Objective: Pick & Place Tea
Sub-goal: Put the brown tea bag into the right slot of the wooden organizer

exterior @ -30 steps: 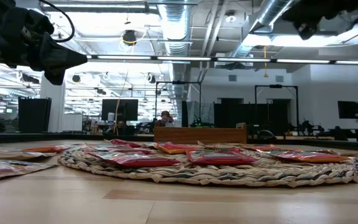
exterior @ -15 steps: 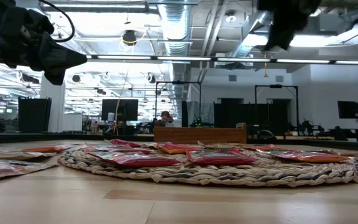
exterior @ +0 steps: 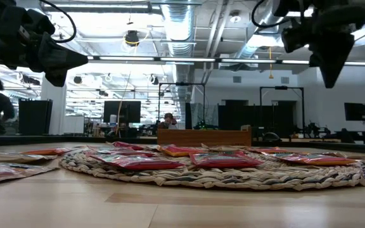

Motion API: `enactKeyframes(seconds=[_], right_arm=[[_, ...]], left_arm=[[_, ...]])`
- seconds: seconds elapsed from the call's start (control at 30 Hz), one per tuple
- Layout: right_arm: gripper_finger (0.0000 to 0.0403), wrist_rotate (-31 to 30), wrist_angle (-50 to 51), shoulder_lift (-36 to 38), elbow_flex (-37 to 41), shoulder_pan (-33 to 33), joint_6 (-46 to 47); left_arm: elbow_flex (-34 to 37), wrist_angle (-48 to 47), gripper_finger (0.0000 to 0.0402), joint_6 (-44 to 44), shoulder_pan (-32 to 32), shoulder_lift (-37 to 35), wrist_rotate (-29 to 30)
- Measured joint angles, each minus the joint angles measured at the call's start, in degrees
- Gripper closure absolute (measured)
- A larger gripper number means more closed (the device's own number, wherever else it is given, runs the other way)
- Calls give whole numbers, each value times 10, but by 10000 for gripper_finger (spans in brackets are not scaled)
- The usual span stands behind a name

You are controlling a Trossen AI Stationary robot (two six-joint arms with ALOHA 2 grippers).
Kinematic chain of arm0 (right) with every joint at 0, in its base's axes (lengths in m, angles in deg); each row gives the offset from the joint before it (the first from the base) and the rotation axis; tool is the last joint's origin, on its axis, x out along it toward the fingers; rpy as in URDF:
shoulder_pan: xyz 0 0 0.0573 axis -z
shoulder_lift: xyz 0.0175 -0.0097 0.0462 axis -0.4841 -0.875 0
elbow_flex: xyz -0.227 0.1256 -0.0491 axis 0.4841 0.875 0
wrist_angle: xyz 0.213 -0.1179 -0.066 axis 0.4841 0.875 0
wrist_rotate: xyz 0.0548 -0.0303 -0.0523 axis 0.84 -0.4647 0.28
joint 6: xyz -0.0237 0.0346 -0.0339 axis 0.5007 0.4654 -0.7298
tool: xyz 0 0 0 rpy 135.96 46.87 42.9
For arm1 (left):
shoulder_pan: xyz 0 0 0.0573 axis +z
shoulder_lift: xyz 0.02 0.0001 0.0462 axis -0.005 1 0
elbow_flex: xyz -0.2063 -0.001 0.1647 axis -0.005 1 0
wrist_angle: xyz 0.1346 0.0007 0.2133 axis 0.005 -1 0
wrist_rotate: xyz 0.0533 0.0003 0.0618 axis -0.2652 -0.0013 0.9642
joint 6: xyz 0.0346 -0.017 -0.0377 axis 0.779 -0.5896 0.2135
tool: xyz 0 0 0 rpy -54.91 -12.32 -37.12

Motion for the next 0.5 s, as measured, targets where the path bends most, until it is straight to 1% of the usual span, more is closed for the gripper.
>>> enactKeyframes(seconds=[0.1,0.27,0.33,0.4,0.5], right_arm=[[334,-3,-1,0,9,-8,-32],[258,-48,-10,-4,23,-9,-91],[225,-67,-31,-4,41,-9,-113],[198,-73,-51,-4,62,-4,-137],[170,-75,-90,-4,98,5,-159]], left_arm=[[0,0,393,0,0,0,0],[0,0,393,0,0,0,0],[0,0,393,0,0,0,0],[0,0,393,0,0,0,0],[0,0,393,0,0,0,0]])
